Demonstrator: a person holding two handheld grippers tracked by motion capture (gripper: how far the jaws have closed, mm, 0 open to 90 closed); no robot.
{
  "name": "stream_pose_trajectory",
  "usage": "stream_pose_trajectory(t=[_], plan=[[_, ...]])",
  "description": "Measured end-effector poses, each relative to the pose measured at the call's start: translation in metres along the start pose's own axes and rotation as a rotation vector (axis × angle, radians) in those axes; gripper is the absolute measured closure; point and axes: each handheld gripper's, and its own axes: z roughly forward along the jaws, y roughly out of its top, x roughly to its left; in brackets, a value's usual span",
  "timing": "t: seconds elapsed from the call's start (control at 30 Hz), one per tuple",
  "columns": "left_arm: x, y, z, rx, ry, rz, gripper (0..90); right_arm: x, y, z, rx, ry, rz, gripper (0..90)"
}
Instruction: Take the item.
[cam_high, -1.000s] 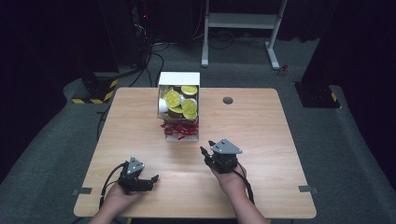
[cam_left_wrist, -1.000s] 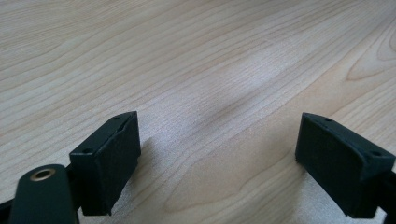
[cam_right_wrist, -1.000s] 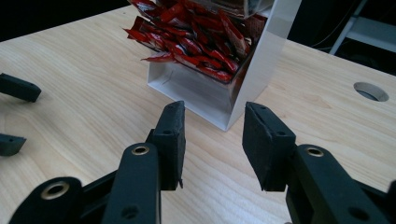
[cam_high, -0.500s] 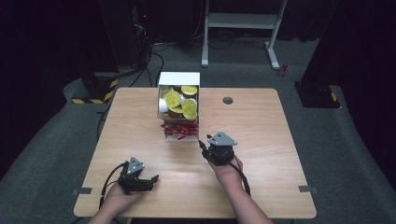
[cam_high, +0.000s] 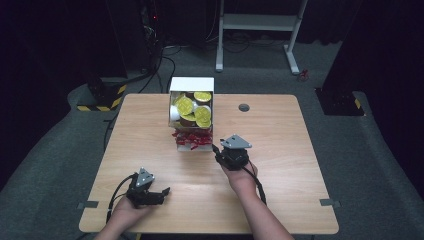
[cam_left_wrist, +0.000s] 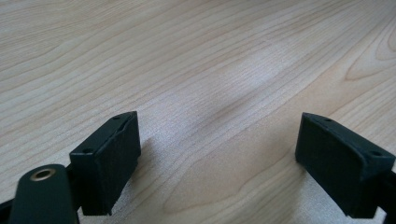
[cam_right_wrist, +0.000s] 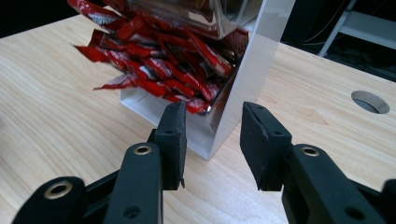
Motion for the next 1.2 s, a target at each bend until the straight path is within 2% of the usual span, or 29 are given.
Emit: stream_pose_trajectory(t=[0.07,0.4,0.63,1.0,1.2], plan=[[0.000,0.000,0.000,0.000,0.001,0.002,14.5,0.000,0.002,0.002,-0.012,-0.001,-0.007,61.5],[0.000,0.000,0.000,0.000,-0.001,0.004,14.5,0.001,0.016,0.011,-0.003,-0.005,-0.011,62.1],[0.000,0.000,0.000,0.000,-0.001,0.004,14.5,0.001,0.020,0.018,0.004,-0.006,-0.023,63.3],[0.000,0.000,0.000,0.000,0.001,0.007,14.5,-0.003,0.022,0.032,0.022,-0.007,-0.010,66.9],[0.000,0.000,0.000,0.000,-0.003,0.004,14.5,0.000,0.024,0.041,0.019,-0.006,-0.015,71.0]])
